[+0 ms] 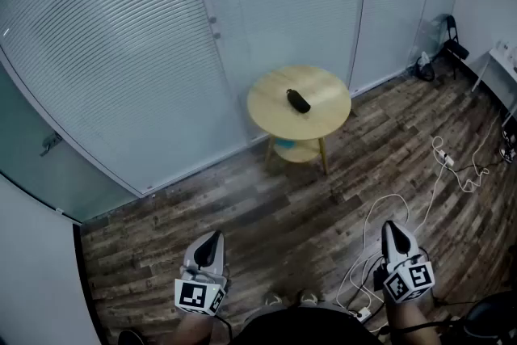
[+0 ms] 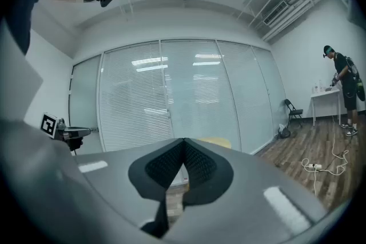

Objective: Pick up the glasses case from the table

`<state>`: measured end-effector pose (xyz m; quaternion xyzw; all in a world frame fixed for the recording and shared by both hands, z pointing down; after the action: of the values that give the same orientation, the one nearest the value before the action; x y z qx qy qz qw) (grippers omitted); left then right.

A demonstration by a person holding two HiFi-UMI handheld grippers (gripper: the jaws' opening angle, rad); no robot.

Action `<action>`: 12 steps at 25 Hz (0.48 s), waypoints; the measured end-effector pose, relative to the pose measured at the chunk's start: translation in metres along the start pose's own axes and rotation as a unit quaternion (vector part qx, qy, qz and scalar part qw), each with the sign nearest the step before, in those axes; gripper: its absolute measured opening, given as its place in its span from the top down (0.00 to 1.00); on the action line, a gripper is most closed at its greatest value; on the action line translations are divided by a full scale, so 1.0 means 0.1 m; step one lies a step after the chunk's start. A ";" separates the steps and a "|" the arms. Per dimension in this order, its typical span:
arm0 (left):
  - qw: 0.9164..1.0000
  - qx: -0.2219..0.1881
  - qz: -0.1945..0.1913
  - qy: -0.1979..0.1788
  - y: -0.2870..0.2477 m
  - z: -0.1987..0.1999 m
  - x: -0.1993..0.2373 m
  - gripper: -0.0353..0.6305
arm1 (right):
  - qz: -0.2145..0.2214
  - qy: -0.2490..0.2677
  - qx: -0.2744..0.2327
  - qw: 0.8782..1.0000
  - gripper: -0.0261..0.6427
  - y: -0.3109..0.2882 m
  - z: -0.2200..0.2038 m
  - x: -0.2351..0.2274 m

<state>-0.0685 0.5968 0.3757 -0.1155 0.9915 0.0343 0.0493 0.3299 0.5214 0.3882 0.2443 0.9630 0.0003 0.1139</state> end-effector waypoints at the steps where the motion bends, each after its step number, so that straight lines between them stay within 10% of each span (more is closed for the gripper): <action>1: 1.000 0.001 0.002 0.006 -0.04 0.02 -0.04 0.94 | 0.005 0.002 -0.004 1.000 0.95 0.00 0.03 -0.01; 12: 0.999 0.006 -0.002 0.043 -0.47 -0.01 -0.45 0.94 | 0.035 -0.009 0.011 0.999 0.95 -0.07 -0.09 -0.35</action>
<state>-0.0139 0.5616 0.3789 -0.1190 0.9926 0.0236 0.0075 0.3542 0.4992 0.4042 0.2792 0.9527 -0.0079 0.1196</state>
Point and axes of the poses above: the fingertips, and each gripper's own axes: y backward along the fingers, x to its left, z out of its top, the point moved 2 cm from there along y, backward along the fingers, and after that the axes turned 8 degrees about -x, right-handed, at the moved point
